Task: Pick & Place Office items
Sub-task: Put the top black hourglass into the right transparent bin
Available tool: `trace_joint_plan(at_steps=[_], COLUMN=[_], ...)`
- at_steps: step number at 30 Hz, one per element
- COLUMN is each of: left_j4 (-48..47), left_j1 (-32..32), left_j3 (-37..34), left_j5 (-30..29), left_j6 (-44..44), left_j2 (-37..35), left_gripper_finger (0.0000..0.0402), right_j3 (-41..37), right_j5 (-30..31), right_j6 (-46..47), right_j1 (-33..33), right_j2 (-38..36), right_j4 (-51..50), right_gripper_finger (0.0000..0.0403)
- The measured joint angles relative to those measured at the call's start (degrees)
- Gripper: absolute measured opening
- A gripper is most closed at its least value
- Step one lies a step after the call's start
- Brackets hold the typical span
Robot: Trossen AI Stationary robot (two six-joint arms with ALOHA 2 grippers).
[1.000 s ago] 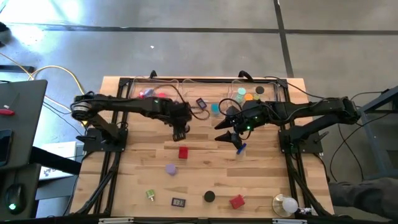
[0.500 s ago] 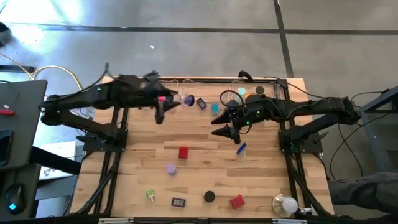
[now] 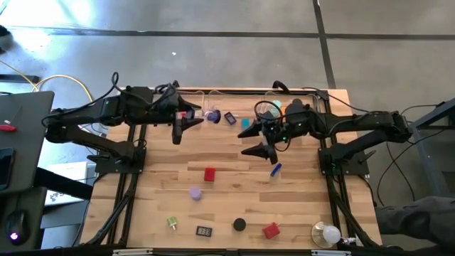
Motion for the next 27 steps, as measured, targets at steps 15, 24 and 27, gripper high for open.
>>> trace_joint_plan(at_steps=[15,24,27], left_j4=[8.2,14.0,15.3], left_j1=[-2.6,-4.7,-4.7], left_j3=[0.0,0.0,0.0], left_j5=[7.1,7.3,7.3], left_j6=[0.4,4.5,5.3], left_j2=[0.7,1.0,1.9], left_gripper_finger=[0.0196,0.0196,0.0196], right_j3=[0.0,0.0,0.0], right_j5=[5.0,-4.8,-4.3], right_j6=[16.1,32.2,33.8], right_j1=[-4.7,-7.2,-7.5], right_j2=[0.1,1.1,1.3], right_j4=[-4.3,18.2,18.7], right_gripper_finger=[0.0363,0.0362,0.0362])
